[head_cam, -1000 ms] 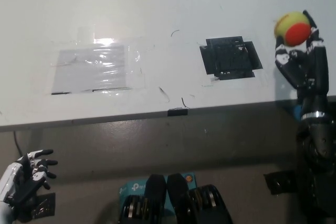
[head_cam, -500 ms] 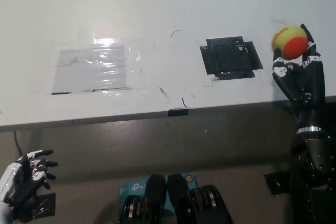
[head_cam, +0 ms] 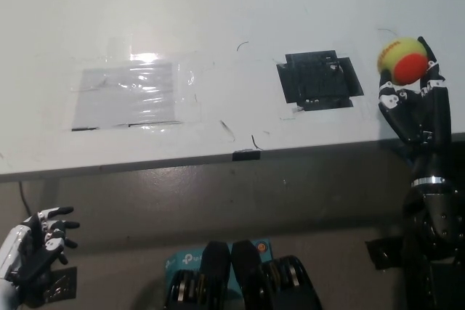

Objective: The robot uses right hand to squeeze a small tennis ball placed on the black area of the table

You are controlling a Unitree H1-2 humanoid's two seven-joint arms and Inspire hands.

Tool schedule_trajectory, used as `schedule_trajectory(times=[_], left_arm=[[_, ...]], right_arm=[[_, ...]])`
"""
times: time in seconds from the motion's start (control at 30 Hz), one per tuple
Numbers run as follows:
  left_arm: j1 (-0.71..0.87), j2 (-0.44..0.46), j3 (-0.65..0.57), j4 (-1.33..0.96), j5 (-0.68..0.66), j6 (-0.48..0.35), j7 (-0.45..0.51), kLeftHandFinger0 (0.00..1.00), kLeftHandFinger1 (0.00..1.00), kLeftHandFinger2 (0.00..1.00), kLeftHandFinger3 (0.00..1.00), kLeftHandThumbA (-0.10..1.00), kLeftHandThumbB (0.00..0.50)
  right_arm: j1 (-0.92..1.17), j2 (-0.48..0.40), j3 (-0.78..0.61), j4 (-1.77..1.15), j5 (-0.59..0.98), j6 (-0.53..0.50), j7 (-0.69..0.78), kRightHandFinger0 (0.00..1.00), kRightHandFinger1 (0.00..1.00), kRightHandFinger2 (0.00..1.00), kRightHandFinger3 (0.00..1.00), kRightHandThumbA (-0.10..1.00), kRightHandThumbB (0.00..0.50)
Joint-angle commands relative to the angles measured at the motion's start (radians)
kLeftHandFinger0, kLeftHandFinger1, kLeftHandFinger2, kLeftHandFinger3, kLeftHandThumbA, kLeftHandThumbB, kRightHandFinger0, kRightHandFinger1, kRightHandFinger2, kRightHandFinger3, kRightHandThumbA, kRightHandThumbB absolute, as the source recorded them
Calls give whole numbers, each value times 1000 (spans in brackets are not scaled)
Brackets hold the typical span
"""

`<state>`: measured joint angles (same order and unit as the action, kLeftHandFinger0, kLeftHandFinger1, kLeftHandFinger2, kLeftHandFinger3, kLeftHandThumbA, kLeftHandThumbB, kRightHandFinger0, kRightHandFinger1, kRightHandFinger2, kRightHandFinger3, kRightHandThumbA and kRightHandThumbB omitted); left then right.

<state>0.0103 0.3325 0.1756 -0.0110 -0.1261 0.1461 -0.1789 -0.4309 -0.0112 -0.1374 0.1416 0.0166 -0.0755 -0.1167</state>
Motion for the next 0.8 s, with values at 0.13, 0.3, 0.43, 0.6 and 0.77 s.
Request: schedule_trajectory(times=[0.13,0.3,0.43,0.6,0.77], left_arm=[[-10,21,11,-33,-6,-1,1,332,441,585,690,283,0],[-9,22,8,-35,-3,-7,-1,342,455,589,715,227,0],[-9,24,9,-35,-4,2,-2,349,457,592,718,214,0],[-9,23,9,-34,-8,-1,-3,333,460,600,714,166,0],[-22,26,6,-24,-2,-1,-2,343,451,579,720,185,0]], right_arm=[[-130,-253,215,4,-273,203,155,0,106,461,395,-100,175],[-206,-372,353,61,-347,265,222,0,285,517,310,-100,92],[-288,-430,485,157,-487,270,228,0,147,352,230,-100,14],[-340,-448,587,250,-570,273,224,0,158,348,375,-100,0],[-408,-443,702,416,-672,241,192,42,235,391,657,-100,8]])
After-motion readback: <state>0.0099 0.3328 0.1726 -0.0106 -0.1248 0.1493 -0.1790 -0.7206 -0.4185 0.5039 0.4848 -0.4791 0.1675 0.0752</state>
